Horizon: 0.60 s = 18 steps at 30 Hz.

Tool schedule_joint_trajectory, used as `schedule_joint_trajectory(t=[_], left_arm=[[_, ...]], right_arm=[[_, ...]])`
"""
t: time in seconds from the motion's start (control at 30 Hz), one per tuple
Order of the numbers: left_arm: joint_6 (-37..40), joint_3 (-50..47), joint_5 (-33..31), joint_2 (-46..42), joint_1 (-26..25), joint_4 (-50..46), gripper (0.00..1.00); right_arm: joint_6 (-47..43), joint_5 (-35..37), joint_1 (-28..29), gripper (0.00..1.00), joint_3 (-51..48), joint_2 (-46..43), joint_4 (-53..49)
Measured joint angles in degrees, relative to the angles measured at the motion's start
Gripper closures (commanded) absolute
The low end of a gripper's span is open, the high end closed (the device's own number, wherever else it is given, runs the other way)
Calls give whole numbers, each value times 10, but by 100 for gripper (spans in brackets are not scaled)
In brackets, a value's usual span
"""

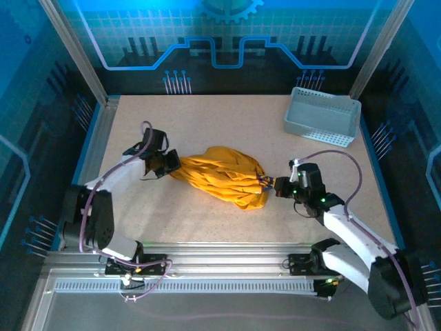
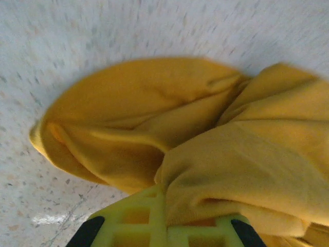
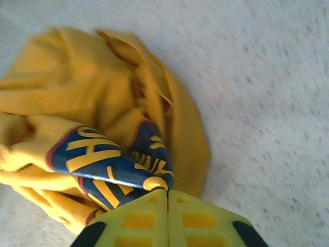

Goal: Fold the inside-out t-shirt

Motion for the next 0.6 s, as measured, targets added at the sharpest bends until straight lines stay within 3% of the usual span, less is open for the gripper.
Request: schedule_joint_trajectory(t=[0.07, 0.17, 0.4, 0.6], left_arm=[[7, -3, 2, 5, -22, -4, 100], [13, -5, 5, -12, -61, 5, 99], [17, -44, 5, -88, -92, 46, 99], [8, -78, 5, -134, -92, 77, 100]], right_arm=[[-2, 27, 8, 46, 19, 16, -39], [-23, 92, 52, 30, 94, 35, -107], [-98, 176, 182, 23, 289, 114, -160], [-158, 192, 275, 27, 383, 281, -174]])
